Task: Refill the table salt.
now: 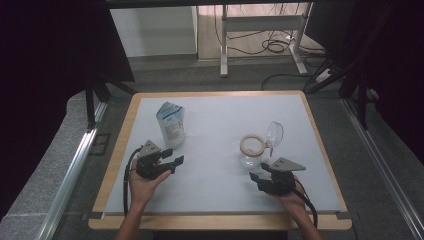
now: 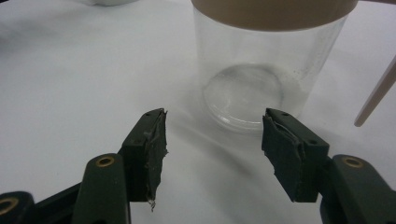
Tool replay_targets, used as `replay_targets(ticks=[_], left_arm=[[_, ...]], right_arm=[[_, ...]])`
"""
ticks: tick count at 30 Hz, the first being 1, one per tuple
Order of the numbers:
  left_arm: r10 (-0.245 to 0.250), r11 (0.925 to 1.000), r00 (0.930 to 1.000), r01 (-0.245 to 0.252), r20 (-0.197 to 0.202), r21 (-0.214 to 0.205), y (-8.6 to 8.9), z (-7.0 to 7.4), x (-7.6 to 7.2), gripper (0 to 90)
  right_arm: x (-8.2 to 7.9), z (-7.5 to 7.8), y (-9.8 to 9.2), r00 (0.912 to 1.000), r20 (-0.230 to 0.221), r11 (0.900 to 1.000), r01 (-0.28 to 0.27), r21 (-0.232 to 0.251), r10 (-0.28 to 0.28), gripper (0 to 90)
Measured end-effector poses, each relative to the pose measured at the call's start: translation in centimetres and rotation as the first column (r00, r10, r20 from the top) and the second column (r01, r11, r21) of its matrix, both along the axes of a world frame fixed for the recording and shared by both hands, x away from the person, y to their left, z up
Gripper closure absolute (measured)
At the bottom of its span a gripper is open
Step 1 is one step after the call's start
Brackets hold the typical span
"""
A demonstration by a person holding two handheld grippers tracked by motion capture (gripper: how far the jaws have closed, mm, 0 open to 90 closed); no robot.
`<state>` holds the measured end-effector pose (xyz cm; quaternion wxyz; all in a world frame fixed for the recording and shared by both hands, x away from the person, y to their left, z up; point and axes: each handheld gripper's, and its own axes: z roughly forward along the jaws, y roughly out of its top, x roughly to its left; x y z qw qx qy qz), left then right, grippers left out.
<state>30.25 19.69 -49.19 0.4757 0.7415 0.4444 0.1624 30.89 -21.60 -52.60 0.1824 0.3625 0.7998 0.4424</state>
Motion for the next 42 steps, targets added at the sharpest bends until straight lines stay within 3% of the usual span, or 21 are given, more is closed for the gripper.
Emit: replay_targets(ticks=[4, 10, 16, 25, 31, 34, 42], left_arm=[[0.031, 0.9994, 0.9995, -0.031, -0.006, -0.016, 1.0, 0.0, 0.2, 47.1], [0.094, 0.9955, 0.9955, -0.094, 0.007, -0.006, 2.5, 0.3, 0.5, 47.6], [0.134, 0.991, 0.991, -0.134, 0.009, -0.006, 3.6, 0.5, 2.3, 49.9], [0.139, 0.9901, 0.9896, -0.138, 0.039, -0.026, 4.4, 1.8, 5.2, 52.0], [0.131, 0.9897, 0.9902, -0.128, 0.046, -0.064, 4.7, 2.6, 7.4, 50.9], [0.109, 0.9907, 0.9936, -0.105, 0.033, -0.086, 4.6, 2.7, 8.6, 56.6], [0.104, 0.9917, 0.994, -0.101, 0.034, -0.08, 4.0, 2.5, 10.0, 80.6]], right_arm=[[0.0, -0.1, 0.0, 1.0, -0.002, 1.0, -0.002, 0.0, 0.002, 40.5], [0.0, -0.1, 0.3, 0.9999, -0.003, 0.9999, -0.011, -0.006, 0.011, 40.3], [0.0, -0.1, 0.3, 1.0, -0.002, 1.0, -0.005, 0.0, 0.005, 40.4], [0.0, 0.0, 0.4, 1.0, -0.001, 1.0, -0.006, -0.005, 0.006, 40.3], [0.0, 0.0, 0.3, 1.0, 0.0, 1.0, -0.005, -0.003, 0.005, 40.3], [-0.1, 0.1, 0.3, 1.0, 0.002, 1.0, -0.005, -0.001, 0.005, 40.3], [0.0, 0.0, 0.1, 1.0, -0.001, 1.0, -0.002, -0.002, 0.002, 40.3]])
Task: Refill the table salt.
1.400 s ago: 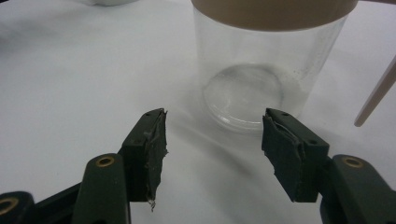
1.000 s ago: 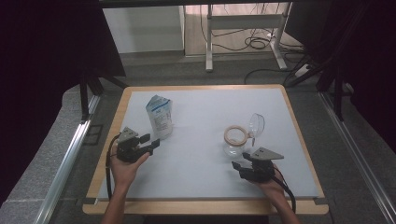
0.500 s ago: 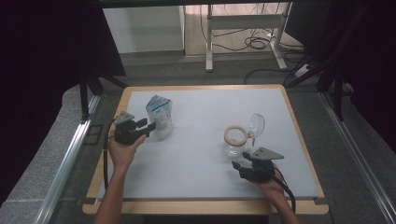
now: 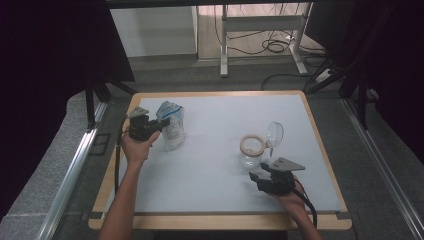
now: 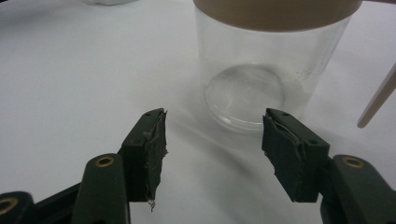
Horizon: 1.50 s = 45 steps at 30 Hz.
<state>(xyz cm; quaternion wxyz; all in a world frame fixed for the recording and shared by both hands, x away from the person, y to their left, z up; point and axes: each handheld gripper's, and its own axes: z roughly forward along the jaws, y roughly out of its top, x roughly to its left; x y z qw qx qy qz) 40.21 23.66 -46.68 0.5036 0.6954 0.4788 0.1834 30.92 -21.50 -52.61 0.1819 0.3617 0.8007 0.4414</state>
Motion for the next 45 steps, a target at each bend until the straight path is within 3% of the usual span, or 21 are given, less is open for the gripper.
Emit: replay_targets(ticks=[4, 18, 21, 27, 37, 45], left_arm=[[-0.002, 1.0, 1.0, 0.002, 0.002, 0.005, -0.2, 0.0, 0.1, 90.0], [-0.044, 0.9985, 0.9981, 0.045, 0.043, -0.031, -1.7, 0.8, -0.4, 90.0], [-0.069, 0.9954, 0.9964, 0.072, 0.05, -0.063, -1.8, 1.4, -0.8, 90.0], [-0.127, 0.9893, 0.9906, 0.13, 0.052, -0.066, -3.2, 2.4, -2.1, 90.0], [-0.207, 0.9737, 0.9773, 0.211, 0.044, -0.087, -5.7, 2.0, -3.8, 90.0], [-0.239, 0.9658, 0.9695, 0.243, 0.052, -0.09, -6.9, 2.2, -4.5, 90.0]], right_arm=[[0.0, 0.0, 0.1, 1.0, -0.002, 1.0, -0.004, 0.001, 0.004, 40.3], [-0.5, 0.2, 0.8, 0.9992, 0.036, 0.9998, -0.02, 0.001, 0.02, 40.3], [-0.6, 0.2, 1.0, 0.9987, 0.043, 0.9996, -0.029, -0.001, 0.029, 40.3], [-1.0, 0.4, 1.7, 0.9968, 0.062, 0.9988, -0.049, -0.007, 0.05, 40.3], [-1.6, 0.2, 3.2, 0.9937, 0.072, 0.9963, -0.086, 0.006, 0.085, 40.3], [-1.7, 0.0, 4.0, 0.9925, 0.074, 0.9951, -0.098, 0.002, 0.098, 39.9]])
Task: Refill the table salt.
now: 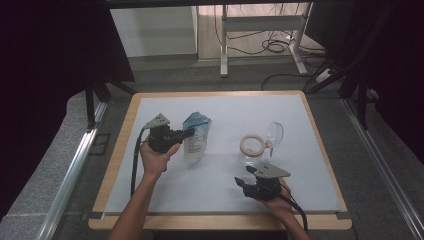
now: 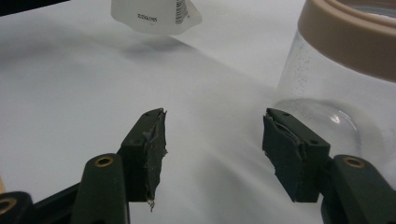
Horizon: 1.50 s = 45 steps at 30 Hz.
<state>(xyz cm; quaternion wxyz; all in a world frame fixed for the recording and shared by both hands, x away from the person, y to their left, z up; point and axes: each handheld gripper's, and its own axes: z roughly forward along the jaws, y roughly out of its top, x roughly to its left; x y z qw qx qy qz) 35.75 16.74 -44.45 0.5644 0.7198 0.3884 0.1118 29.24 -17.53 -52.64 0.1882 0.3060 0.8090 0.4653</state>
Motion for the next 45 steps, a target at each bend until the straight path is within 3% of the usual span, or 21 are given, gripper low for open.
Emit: replay_targets(ticks=[9, 16, 25, 35, 45], left_arm=[[-0.055, 0.9979, 0.9985, 0.056, 0.005, -0.032, -1.2, 0.6, -1.2, 90.0], [-0.091, 0.9956, 0.9958, 0.091, 0.011, -0.022, -2.6, 0.7, -2.0, 90.0], [-0.121, 0.992, 0.9926, 0.121, 0.011, -0.035, -3.6, 1.1, -2.6, 90.0], [-0.147, 0.9879, 0.9891, 0.147, 0.008, -0.049, -4.3, 1.9, -3.2, 90.0], [-0.181, 0.9817, 0.9834, 0.181, 0.004, -0.058, -5.2, 2.4, -3.5, 90.0]], right_arm=[[-0.1, -0.1, 1.7, 0.9996, 0.017, 0.9996, -0.022, -0.016, 0.022, 39.0], [0.4, -0.4, 3.5, 0.9996, 0.013, 0.9995, -0.023, -0.023, 0.023, 38.5], [0.6, -0.5, 5.0, 0.9995, 0.029, 0.9969, -0.013, -0.077, 0.015, 34.3], [1.2, -0.4, 7.0, 0.9952, 0.097, 0.9881, 0.011, -0.153, 0.004, 28.8], [2.0, -0.4, 7.4, 0.9931, 0.118, 0.989, 0.016, -0.147, 0.002, 27.9]])
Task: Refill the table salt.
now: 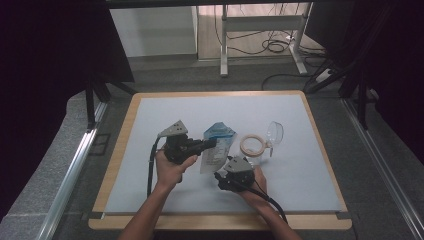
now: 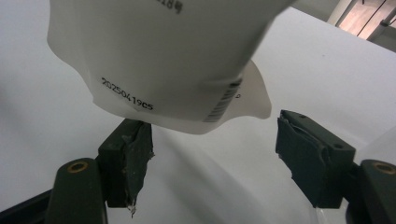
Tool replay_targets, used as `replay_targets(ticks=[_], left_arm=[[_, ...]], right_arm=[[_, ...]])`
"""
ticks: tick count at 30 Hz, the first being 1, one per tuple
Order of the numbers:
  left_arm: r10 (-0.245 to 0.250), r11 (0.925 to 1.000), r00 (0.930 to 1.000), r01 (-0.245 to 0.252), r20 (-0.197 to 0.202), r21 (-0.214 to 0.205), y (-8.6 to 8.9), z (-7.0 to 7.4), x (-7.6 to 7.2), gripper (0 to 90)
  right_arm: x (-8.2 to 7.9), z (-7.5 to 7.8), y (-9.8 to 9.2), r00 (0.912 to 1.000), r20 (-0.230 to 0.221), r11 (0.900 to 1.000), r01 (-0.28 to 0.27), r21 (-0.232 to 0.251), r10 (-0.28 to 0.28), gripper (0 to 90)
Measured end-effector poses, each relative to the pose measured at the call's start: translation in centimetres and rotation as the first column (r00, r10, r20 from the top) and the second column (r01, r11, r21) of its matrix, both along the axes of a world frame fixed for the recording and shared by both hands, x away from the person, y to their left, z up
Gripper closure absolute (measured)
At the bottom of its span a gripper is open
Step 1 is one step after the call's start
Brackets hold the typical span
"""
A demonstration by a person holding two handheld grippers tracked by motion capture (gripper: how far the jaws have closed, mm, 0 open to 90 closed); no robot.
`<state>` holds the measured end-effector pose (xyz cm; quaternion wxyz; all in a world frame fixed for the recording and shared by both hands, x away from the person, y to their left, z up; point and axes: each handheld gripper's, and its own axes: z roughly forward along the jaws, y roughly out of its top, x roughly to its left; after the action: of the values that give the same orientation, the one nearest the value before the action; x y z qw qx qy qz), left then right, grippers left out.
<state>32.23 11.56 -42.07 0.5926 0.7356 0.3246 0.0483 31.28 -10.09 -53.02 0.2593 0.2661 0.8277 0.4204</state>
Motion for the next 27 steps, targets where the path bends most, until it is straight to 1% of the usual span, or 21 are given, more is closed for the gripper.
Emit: replay_targets(ticks=[3, 5, 8, 10, 12, 13, 14, 17, 22, 27], left_arm=[[-0.01, 0.9999, 0.9999, 0.01, -0.006, -0.005, -0.2, 0.1, 0.1, 90.0], [-0.022, 0.9996, 0.9996, 0.021, -0.019, -0.02, -0.3, 0.1, 0.2, 90.0], [-0.021, 0.9995, 0.9995, 0.021, -0.024, -0.025, -0.5, 0.1, 0.4, 90.0], [-0.022, 0.9995, 0.9994, 0.021, -0.025, -0.024, -0.6, 0.0, 0.5, 90.0], [-0.022, 0.9996, 0.9993, 0.021, -0.031, -0.021, -0.8, -0.1, 0.7, 90.0], [-0.023, 0.9995, 0.9992, 0.022, -0.033, -0.021, -0.9, -0.1, 0.8, 90.0], [-0.021, 0.9996, 0.9992, 0.021, -0.033, -0.018, -0.9, -0.2, 0.9, 90.0], [-0.024, 0.9995, 0.9986, 0.023, -0.046, -0.024, -1.1, -0.3, 1.3, 90.0], [-0.029, 0.9994, 0.9981, 0.028, -0.055, -0.022, -1.6, -0.4, 1.6, 90.0], [-0.031, 0.9994, 0.9978, 0.03, -0.059, -0.016, -1.8, -0.5, 1.9, 90.0]], right_arm=[[0.1, 0.0, 0.0, 0.9999, 0.007, 0.9999, -0.012, 0.002, 0.012, 27.8], [0.2, 0.0, -0.1, 0.9998, 0.01, 0.9999, -0.016, 0.005, 0.016, 27.8], [0.2, 0.0, 0.0, 0.9987, 0.035, 0.9991, -0.037, -0.019, 0.038, 27.9], [0.1, 0.0, 0.1, 0.9979, 0.04, 0.9985, -0.051, -0.019, 0.052, 28.5], [0.0, 0.0, 0.1, 0.9973, 0.046, 0.998, -0.056, -0.03, 0.058, 30.4], [-0.1, -0.1, 0.1, 0.9979, 0.032, 0.9981, -0.056, -0.024, 0.057, 33.4], [-0.1, -0.1, 0.1, 0.9979, 0.032, 0.9981, -0.056, -0.024, 0.057, 33.4], [-0.1, -0.2, -0.2, 0.9972, -0.004, 0.9971, -0.075, -0.01, 0.075, 36.1], [-0.4, -0.3, -0.3, 0.9954, -0.027, 0.9958, -0.092, 0.002, 0.092, 38.2], [-0.4, -0.4, -0.3, 0.9942, -0.039, 0.9949, -0.1, 0.004, 0.101, 39.3]])
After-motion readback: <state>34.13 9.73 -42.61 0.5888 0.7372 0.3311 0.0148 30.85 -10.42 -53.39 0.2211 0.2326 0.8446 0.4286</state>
